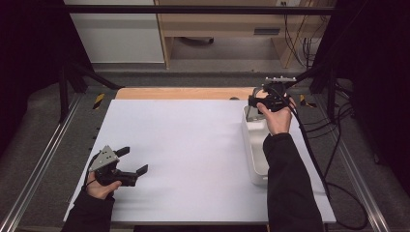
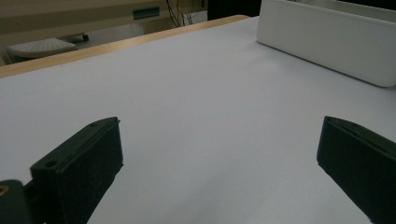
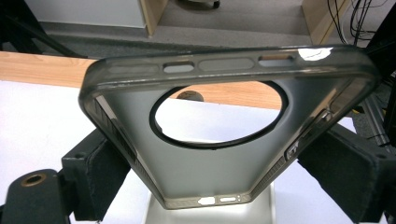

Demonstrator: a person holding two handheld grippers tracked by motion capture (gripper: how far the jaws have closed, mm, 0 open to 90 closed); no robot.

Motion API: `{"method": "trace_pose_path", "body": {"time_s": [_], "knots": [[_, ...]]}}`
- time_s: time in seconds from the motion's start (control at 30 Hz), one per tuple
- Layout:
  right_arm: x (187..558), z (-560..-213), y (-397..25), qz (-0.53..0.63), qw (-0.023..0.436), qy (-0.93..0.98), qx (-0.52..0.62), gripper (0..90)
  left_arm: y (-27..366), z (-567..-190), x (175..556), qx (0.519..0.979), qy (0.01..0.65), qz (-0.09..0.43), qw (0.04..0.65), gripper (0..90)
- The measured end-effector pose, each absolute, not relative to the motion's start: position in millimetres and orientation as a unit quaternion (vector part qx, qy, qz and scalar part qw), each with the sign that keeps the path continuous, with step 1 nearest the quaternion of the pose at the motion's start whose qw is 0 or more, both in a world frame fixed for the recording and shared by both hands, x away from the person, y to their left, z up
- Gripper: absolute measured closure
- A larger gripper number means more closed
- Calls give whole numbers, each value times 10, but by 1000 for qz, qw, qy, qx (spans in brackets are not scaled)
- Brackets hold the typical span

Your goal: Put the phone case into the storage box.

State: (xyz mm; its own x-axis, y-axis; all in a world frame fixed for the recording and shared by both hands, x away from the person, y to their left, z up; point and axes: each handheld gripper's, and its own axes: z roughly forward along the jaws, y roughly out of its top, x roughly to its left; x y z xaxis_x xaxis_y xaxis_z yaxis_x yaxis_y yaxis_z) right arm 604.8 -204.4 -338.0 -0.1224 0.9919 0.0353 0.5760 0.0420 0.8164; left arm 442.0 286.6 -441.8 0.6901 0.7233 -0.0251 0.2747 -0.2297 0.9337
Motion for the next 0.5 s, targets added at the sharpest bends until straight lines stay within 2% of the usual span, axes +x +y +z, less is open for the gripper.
{"method": "trace_pose_path", "body": {"time_s": [0.5], "knots": [[6156,-3581,-2053,344,287,650,614,115,2852,-4438,4423,759,328,214,520,0]]}}
